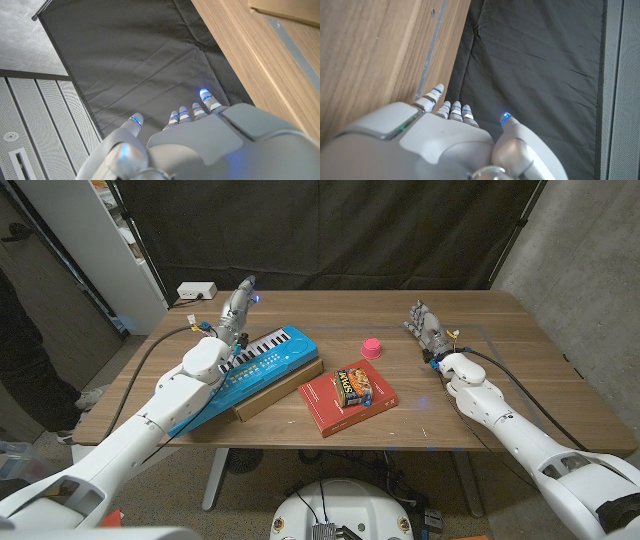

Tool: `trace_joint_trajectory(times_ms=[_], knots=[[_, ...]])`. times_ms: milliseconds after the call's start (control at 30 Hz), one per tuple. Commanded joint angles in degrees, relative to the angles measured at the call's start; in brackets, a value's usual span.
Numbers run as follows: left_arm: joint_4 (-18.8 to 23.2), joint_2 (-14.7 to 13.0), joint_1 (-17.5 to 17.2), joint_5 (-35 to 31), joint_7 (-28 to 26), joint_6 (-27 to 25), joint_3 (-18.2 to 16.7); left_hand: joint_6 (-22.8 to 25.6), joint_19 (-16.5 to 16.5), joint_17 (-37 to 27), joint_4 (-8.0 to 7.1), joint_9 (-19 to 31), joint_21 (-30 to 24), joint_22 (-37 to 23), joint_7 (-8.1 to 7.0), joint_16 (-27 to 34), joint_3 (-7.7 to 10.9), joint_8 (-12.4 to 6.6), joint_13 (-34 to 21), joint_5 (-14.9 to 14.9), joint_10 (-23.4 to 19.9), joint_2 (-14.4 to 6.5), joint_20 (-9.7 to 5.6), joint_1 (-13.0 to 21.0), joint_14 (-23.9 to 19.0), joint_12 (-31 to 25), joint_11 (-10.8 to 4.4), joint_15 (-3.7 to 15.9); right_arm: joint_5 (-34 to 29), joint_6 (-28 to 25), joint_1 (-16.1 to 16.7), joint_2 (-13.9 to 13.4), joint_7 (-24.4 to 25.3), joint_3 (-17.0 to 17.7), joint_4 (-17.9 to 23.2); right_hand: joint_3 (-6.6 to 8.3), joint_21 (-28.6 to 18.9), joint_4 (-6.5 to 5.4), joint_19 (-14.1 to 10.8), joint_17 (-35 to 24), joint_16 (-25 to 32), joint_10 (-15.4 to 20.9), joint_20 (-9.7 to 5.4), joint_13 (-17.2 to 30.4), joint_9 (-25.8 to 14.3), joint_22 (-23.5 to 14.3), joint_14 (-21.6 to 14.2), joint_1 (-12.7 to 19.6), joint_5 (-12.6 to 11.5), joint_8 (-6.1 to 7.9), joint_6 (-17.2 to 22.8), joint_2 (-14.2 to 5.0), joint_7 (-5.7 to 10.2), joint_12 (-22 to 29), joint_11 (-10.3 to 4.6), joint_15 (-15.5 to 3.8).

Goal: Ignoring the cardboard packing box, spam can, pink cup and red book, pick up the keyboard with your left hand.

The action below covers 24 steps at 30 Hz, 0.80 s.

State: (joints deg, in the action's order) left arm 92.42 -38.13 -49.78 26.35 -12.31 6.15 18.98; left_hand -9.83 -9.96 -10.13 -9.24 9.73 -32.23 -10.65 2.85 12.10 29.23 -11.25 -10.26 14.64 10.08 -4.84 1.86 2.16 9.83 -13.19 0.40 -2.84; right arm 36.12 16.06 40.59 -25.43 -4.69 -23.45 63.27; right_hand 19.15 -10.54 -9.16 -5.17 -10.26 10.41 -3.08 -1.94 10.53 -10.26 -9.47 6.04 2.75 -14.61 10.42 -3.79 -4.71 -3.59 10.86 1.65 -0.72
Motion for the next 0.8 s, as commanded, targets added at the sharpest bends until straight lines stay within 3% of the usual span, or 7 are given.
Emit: trace_joint_trajectory(times_ms=[33, 133, 367, 800], knots=[[3.0, -1.7, -1.0, -2.3, -1.6, -1.0, -0.9, -7.7, -6.6, -0.2, 0.32, 0.1, -0.2, -0.1, -0.47, 0.0, 0.34, 0.0, -0.3, 0.4, 6.8, -3.6, 0.15, 0.8, 8.2, -0.4, -0.86, -0.01, -0.3, 0.8, -0.9, 0.5, -0.3, -0.2, -0.9, 0.15, -0.5, 0.24, -0.6, -0.2, 0.5, 0.3, -2.17, 0.1, -0.2, -0.2, -0.1, -0.3, -0.4, 0.6, 0.2, -2.78, -0.05, 0.3, 0.33, 0.07], [4.4, -2.3, -1.6, -2.8, -2.1, -1.6, -1.3, -7.6, -6.6, -0.2, 0.29, 0.1, 0.0, -0.1, -0.92, -0.1, 0.39, 0.12, -0.3, 0.5, 6.7, -3.7, 0.04, 0.9, 8.1, -0.3, -1.63, 0.4, -0.3, 0.9, -1.0, 0.6, -0.5, -0.2, -1.1, 0.15, -0.5, 0.25, -0.7, -0.2, 0.5, 0.3, -2.22, 0.1, -0.2, -0.2, -0.2, -0.3, -0.4, 0.6, 0.3, -2.78, -0.02, 0.3, 0.3, 0.02], [7.7, -3.6, -3.4, -4.7, -4.2, -2.8, -2.3, -7.6, -7.1, -0.2, 0.23, 0.1, 0.2, -0.1, -1.27, -0.3, 0.45, 0.27, -0.3, 0.6, 6.6, -3.8, 0.08, 1.0, 8.0, -0.1, -1.84, 0.66, -0.3, 1.5, -0.8, 0.6, -0.6, -0.1, -0.9, 0.15, -0.5, 0.27, -0.7, -0.2, 0.5, 0.4, -2.23, 0.1, -0.2, -0.2, -0.2, -0.3, -0.4, 0.61, 0.4, -2.78, 0.01, 0.3, 0.36, 0.1], [13.5, -6.0, -7.6, -6.2, -6.7, -5.4, -5.0, -6.7, -6.3, -0.2, 0.26, 0.1, 0.1, -0.1, -0.98, 0.0, 0.42, 0.2, -0.3, 0.7, 5.5, -3.6, 0.81, 1.1, 6.5, -0.2, -1.31, 0.18, -0.4, 2.9, 0.6, 0.0, 0.2, 0.5, 1.0, 0.22, -0.7, 0.48, -1.7, -0.1, 0.8, 2.1, -2.22, 0.1, -0.2, -0.2, -1.7, -0.1, -0.6, 1.38, 3.1, -2.73, 1.08, 0.7, 0.24, 0.1]])
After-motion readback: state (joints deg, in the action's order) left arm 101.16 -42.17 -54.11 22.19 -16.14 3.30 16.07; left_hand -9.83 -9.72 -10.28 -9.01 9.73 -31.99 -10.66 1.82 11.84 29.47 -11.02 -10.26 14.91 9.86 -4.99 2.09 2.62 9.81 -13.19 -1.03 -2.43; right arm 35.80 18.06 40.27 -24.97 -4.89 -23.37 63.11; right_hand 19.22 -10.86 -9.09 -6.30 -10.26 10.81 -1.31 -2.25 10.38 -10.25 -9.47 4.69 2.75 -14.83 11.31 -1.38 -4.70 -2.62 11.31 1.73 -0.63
